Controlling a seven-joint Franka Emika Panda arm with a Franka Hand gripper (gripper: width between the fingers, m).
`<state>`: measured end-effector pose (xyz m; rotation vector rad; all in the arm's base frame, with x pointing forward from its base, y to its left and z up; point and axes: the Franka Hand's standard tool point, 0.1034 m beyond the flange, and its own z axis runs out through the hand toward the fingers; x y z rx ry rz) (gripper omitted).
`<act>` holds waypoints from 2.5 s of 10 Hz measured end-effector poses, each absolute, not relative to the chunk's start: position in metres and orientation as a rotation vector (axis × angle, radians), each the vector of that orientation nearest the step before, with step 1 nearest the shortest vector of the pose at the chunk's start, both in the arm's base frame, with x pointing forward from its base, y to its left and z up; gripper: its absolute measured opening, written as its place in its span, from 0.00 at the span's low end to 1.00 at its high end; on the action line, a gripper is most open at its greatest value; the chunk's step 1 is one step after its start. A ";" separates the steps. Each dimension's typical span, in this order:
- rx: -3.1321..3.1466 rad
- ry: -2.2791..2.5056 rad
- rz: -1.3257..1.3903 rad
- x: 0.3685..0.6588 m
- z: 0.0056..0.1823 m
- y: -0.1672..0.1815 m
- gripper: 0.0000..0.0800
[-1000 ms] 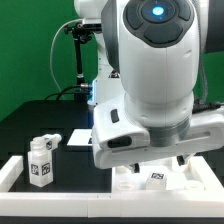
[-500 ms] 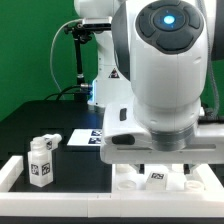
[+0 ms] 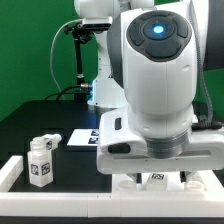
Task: Assemble one leg
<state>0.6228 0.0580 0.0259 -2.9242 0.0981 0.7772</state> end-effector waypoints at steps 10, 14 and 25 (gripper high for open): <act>-2.945 0.060 0.804 0.564 0.081 0.045 0.35; -2.949 0.069 0.792 0.568 0.086 0.045 0.35; -2.962 0.036 0.806 0.467 0.063 0.016 0.36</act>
Offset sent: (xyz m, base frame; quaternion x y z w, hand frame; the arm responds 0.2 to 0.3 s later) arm 0.0000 0.0000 0.0000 0.0000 0.0000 0.0000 1.0000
